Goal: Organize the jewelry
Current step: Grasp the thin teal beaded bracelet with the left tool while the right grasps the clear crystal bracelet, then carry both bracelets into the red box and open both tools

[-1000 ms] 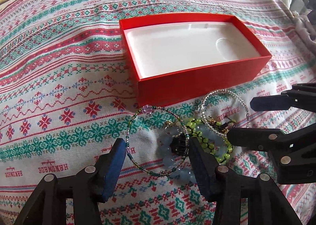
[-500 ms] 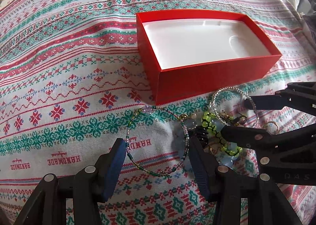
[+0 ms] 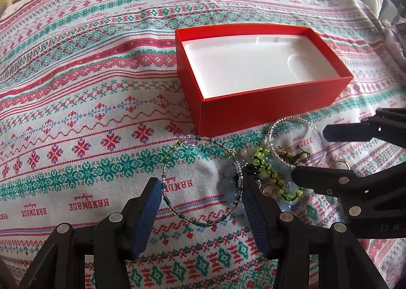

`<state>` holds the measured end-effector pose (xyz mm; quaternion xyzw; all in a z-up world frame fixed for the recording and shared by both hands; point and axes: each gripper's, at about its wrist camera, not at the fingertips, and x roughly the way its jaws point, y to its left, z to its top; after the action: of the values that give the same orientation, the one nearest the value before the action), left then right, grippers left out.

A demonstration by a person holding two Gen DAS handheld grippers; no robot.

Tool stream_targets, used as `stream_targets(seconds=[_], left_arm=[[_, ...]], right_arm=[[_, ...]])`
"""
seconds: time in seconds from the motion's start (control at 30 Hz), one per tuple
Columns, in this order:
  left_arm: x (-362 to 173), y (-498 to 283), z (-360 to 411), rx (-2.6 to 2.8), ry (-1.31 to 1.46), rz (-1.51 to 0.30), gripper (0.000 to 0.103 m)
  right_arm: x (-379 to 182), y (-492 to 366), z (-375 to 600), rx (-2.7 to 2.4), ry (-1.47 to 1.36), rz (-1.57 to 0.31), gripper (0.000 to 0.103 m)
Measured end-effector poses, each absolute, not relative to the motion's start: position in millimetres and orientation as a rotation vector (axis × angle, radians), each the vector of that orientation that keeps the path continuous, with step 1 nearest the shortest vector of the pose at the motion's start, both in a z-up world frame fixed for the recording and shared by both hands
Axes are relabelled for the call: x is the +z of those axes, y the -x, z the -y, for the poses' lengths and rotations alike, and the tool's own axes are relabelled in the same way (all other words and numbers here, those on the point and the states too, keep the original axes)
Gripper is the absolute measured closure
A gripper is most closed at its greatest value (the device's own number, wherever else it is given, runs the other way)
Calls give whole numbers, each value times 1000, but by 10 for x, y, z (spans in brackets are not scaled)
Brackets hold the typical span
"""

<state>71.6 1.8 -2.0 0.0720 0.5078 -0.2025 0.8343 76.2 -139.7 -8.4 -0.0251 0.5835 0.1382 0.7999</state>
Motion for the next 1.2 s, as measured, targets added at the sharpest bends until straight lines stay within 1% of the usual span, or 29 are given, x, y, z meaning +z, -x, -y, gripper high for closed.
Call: stream_targets(seconds=[0.07, 0.1, 0.43, 0.47, 0.53, 0.57, 0.6, 0.73, 1.0, 1.2], left_arm=[[-23, -716, -19, -430, -153, -1077, 48], [-27, -716, -16, -429, -153, -1079, 48], [-66, -738, -35, -425, -141, -1100, 48], [-64, -735, -39, -425, -141, -1101, 48], [-60, -729, -56, -422, -140, -1101, 48], [-55, -724, -66, -420, -138, -1100, 48], [-48, -719, -72, -419, -136, -1100, 48], [-14, -696, -91, -419, -137, -1091, 48], [61, -648, -75, -423, -147, -1069, 48], [233, -667, -43, -440, -138, -1020, 48]], right_arm=[[-51, -739, 1411, 287, 53, -1232, 24], [-43, -739, 1410, 286, 56, -1225, 22], [-309, -920, 1272, 285, 117, -1250, 22], [-305, -927, 1262, 281, 122, -1243, 24], [-284, -945, 1252, 285, 124, -1237, 32], [-275, -949, 1252, 289, 121, -1235, 37], [-267, -948, 1252, 292, 119, -1234, 41], [-241, -909, 1253, 303, 118, -1230, 47], [-75, -787, 1306, 320, 96, -1198, 48], [164, -739, 1420, 308, 73, -1143, 48]])
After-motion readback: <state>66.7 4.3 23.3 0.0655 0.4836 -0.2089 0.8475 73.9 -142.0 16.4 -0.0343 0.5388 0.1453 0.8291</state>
